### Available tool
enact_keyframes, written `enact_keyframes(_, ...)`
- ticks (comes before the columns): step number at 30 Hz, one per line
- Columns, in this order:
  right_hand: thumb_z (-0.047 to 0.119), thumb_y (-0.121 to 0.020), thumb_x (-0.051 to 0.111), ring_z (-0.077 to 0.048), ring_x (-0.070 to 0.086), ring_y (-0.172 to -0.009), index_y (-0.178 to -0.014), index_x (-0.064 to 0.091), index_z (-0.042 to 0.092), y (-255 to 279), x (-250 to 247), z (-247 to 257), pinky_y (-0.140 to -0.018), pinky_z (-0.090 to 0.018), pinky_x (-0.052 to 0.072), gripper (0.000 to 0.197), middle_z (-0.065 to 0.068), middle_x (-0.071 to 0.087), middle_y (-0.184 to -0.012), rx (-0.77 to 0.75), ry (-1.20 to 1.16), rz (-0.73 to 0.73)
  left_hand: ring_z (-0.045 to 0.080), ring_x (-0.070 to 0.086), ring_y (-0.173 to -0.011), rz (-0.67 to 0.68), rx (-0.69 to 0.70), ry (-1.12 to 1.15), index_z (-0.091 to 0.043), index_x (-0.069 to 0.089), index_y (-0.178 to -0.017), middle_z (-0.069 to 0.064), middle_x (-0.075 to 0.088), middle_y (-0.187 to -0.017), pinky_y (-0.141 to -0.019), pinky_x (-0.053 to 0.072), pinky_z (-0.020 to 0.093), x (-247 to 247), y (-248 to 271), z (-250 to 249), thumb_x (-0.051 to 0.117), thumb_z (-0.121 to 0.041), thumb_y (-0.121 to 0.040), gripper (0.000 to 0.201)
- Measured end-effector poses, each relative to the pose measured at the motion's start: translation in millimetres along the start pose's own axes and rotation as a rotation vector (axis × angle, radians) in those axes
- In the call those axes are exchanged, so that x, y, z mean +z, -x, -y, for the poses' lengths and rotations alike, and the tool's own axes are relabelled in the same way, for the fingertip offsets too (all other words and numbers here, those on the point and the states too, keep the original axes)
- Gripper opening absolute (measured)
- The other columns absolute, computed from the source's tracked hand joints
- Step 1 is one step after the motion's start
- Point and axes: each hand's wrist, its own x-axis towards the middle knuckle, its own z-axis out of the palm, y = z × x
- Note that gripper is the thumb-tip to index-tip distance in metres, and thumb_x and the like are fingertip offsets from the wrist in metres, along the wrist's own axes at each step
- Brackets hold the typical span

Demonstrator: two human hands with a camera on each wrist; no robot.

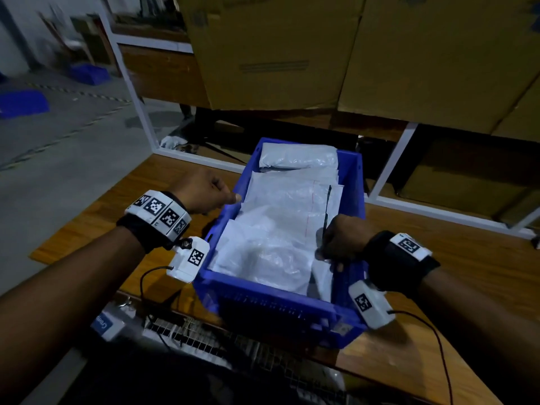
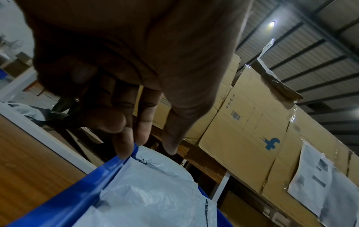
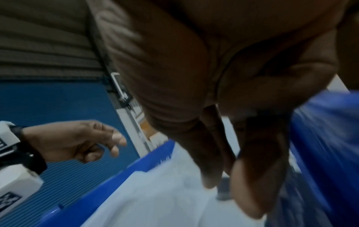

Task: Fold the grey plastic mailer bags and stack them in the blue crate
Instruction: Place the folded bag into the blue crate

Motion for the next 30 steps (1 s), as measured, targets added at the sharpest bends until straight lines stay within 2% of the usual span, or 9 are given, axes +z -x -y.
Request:
enact_keyframes(2,0.026,-0.088,0.077,-0.016,0.076,-0.074,-0.078,0.077,0.013,-1,4,0,-0.079,-0.037,0.064,0.016,0.002,0.077,-0.073,-0.002,0.039,0.010,0.030,0.074,-0.074,-0.005,0.004,-0.007,-0.016,0.076,-0.073,0.003,0.075,-0.070,-0.069,0.064,0.046,2,-1,-3,0.083,-0.045,-0.081,0.031)
enact_keyframes(4,0.016,-0.089,0.071,-0.017,0.077,-0.073,-0.080,0.078,0.012,-1,3,-1,-0.079,-0.038,0.064,0.012,0.001,0.077,-0.073,0.000,-0.013,0.015,0.030,0.074,-0.075,0.001,0.011,-0.017,-0.016,0.077,-0.074,0.003,0.075,-0.070,-0.070,0.064,0.047,5,1,-7,0.083,-0.047,-0.081,0.033)
enact_keyframes(7,0.003,-0.090,0.062,-0.015,0.073,-0.060,-0.085,0.078,0.007,5,-6,-2,-0.059,-0.026,0.060,0.018,0.001,0.076,-0.068,-0.015,-0.114,0.036,0.030,0.073,-0.074,0.001,0.023,-0.032,-0.017,0.078,-0.071,0.000,0.074,-0.069,-0.069,0.064,0.047,11,4,-13,0.082,-0.049,-0.081,0.034)
enact_keyframes(9,0.009,-0.091,0.065,-0.010,0.066,-0.050,-0.087,0.079,0.012,11,-15,-5,-0.045,-0.020,0.050,0.015,-0.003,0.076,-0.068,-0.045,-0.121,0.014,0.030,0.073,-0.075,0.012,0.029,-0.041,-0.017,0.078,-0.068,0.002,0.074,-0.069,-0.068,0.064,0.048,13,9,-18,0.081,-0.050,-0.081,0.035)
enact_keyframes(14,0.030,-0.092,0.074,-0.020,0.077,-0.071,-0.090,0.079,0.020,29,-39,-27,-0.052,-0.025,0.053,0.011,-0.006,0.079,-0.082,-0.123,-0.242,-0.099,0.026,0.073,-0.072,-0.024,0.074,-0.020,-0.019,0.077,-0.072,0.000,0.075,-0.069,-0.070,0.063,0.050,13,28,-51,0.081,-0.052,-0.081,0.034)
enact_keyframes(19,0.036,-0.090,0.078,-0.017,0.075,-0.065,-0.093,0.076,0.016,67,-52,-89,-0.048,-0.024,0.049,0.020,-0.008,0.078,-0.088,-0.195,-0.421,-0.207,0.020,0.070,-0.059,-0.098,0.227,0.082,-0.018,0.076,-0.080,0.002,0.075,-0.072,-0.059,0.061,0.040,43,70,-124,0.081,-0.047,-0.083,0.030)
enact_keyframes(23,0.036,-0.092,0.075,-0.017,0.076,-0.069,-0.094,0.075,0.015,116,-44,-186,-0.053,-0.029,0.052,0.021,-0.012,0.078,-0.090,-0.211,-0.548,-0.255,0.007,0.063,-0.052,-0.065,0.330,0.237,-0.008,0.075,-0.086,0.009,0.074,-0.073,-0.050,0.050,0.022,120,112,-205,0.080,-0.031,-0.088,0.023)
enact_keyframes(27,0.032,-0.094,0.074,-0.028,0.073,-0.070,-0.100,0.075,0.011,162,-25,-305,-0.055,-0.032,0.049,0.022,-0.009,0.077,-0.081,-0.133,-0.656,-0.263,0.022,0.066,-0.065,0.056,0.341,0.377,-0.005,0.074,-0.087,0.011,0.074,-0.073,-0.055,0.053,0.027,243,139,-268,0.080,-0.024,-0.088,0.020)
enact_keyframes(30,0.029,-0.094,0.075,-0.016,0.065,-0.058,-0.099,0.075,0.010,189,-6,-396,-0.049,-0.027,0.045,0.020,0.003,0.072,-0.063,-0.042,-0.718,-0.271,0.009,0.066,-0.064,0.174,0.295,0.428,-0.009,0.074,-0.085,0.005,0.075,-0.074,-0.056,0.052,0.025,336,153,-307,0.080,-0.023,-0.088,0.016)
